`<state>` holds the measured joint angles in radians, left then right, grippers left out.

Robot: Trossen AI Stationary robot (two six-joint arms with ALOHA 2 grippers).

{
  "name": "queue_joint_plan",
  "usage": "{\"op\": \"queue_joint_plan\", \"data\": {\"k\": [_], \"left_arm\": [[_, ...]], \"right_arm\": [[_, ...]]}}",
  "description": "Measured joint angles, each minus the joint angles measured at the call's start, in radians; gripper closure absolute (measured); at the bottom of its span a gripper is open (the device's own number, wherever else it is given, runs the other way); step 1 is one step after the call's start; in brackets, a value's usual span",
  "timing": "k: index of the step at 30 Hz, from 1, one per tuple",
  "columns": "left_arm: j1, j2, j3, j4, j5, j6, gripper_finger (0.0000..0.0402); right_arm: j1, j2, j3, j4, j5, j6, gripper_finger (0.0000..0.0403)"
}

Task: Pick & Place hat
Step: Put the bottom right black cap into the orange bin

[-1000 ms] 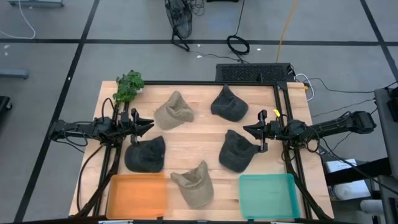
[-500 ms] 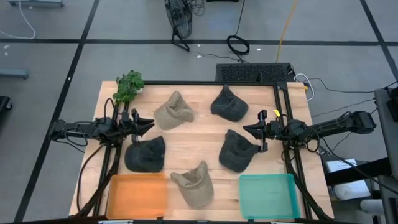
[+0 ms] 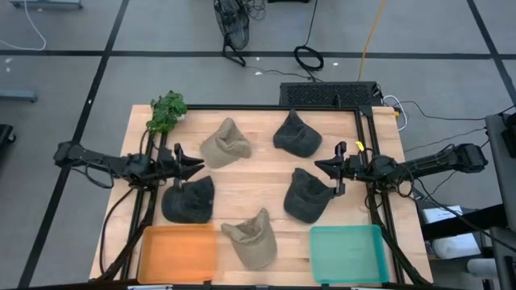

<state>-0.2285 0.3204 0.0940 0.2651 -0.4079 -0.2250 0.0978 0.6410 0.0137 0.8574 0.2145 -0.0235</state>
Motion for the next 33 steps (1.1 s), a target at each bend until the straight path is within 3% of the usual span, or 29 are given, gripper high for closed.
{"op": "queue_joint_plan", "data": {"k": [12,18,22,28,33], "left_arm": [[-0.044,0.486,0.209,-0.01,-0.183,0.039,0.0305],[-0.041,0.68,0.312,-0.042,-0.2,0.064,0.0305],[-0.038,0.768,0.356,-0.092,-0.227,0.068,0.0305],[-0.032,0.833,0.39,-0.087,-0.188,0.08,0.0304],[-0.032,0.837,0.394,-0.069,-0.15,0.1,0.0304]], "right_arm": [[0.0,0.033,0.0,0.007,-0.001,0.013,0.0403],[0.0,0.033,0.0,0.007,-0.001,0.013,0.0403],[0.0,0.033,0.0,0.013,-0.001,0.013,0.0403],[0.0,0.035,0.0,0.014,-0.008,0.013,0.0403],[0.0,0.078,0.002,0.006,-0.121,0.011,0.0393]]}}
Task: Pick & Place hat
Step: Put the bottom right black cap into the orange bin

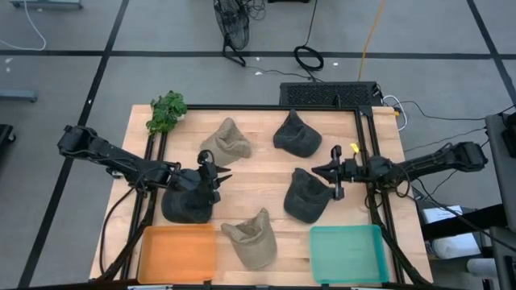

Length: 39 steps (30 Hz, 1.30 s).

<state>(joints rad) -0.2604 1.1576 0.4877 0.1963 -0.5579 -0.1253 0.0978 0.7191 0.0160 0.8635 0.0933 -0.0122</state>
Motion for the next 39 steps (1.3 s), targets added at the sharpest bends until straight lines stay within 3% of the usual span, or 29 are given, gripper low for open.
{"op": "queue_joint_plan", "data": {"k": [4,8,12,16,27,39], "left_arm": [[0.0,0.0,0.0,0.0,0.0,0.001,0.0304],[0.0,0.0,0.0,-0.002,-0.001,0.007,0.0304],[0.0,-0.026,0.0,-0.051,-0.003,0.016,0.0304],[0.0,-0.07,0.0,-0.109,-0.032,0.014,0.0304],[0.008,-0.177,0.0,-0.128,-0.08,0.053,0.0304],[0.032,-0.188,0.0,-0.126,-0.079,0.052,0.0304]], "right_arm": [[0.011,0.067,0.06,-0.053,-0.019,0.078,0.0357],[0.067,0.159,0.204,-0.298,-0.009,0.113,0.0306],[0.12,0.271,0.326,-0.527,0.065,0.154,0.0266],[0.151,0.339,0.386,-0.539,0.088,0.179,0.0243],[0.21,0.367,0.385,-0.685,0.15,0.303,0.024],[0.283,0.368,0.385,-0.786,0.221,0.411,0.0243]]}}
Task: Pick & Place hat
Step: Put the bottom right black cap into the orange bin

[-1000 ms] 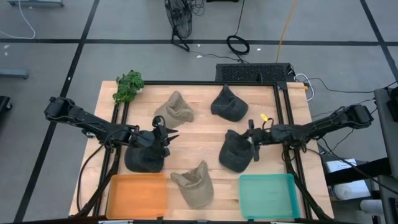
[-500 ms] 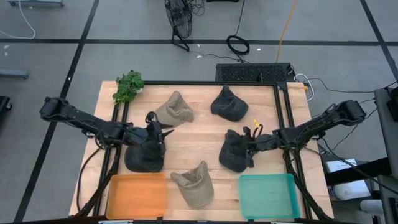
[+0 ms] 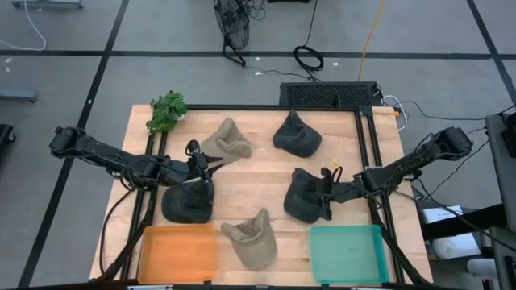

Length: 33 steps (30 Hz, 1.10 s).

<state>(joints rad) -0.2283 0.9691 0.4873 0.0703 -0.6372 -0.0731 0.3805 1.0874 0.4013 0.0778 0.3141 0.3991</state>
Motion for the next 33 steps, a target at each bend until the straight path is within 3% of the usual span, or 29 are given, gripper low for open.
{"op": "queue_joint_plan", "data": {"k": [20,33], "left_arm": [[0.0,0.0,0.0,0.0,0.004,-0.01,0.0304],[0.0,0.0,0.0,0.0,0.008,-0.01,0.0304]], "right_arm": [[-0.035,0.0,-0.055,0.001,-0.001,0.053,0.0251],[-0.041,0.0,-0.055,0.031,-0.042,-0.025,0.0397]]}}
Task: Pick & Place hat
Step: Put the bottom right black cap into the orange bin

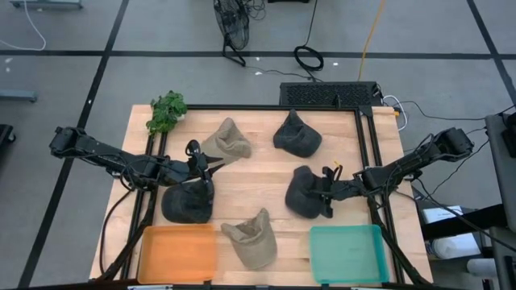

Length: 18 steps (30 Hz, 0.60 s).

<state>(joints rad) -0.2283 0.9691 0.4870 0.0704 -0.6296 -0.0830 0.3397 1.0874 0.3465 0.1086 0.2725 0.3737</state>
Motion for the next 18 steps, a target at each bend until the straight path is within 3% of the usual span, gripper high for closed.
{"op": "queue_joint_plan", "data": {"k": [11,18], "left_arm": [[0.0,0.0,-0.001,0.031,0.011,0.0,0.0304],[-0.008,0.036,-0.001,0.263,0.29,0.051,0.0305]], "right_arm": [[0.0,0.0,0.01,0.275,0.01,-0.231,0.04],[0.0,0.014,0.011,0.391,0.015,-0.3,0.0402]]}}
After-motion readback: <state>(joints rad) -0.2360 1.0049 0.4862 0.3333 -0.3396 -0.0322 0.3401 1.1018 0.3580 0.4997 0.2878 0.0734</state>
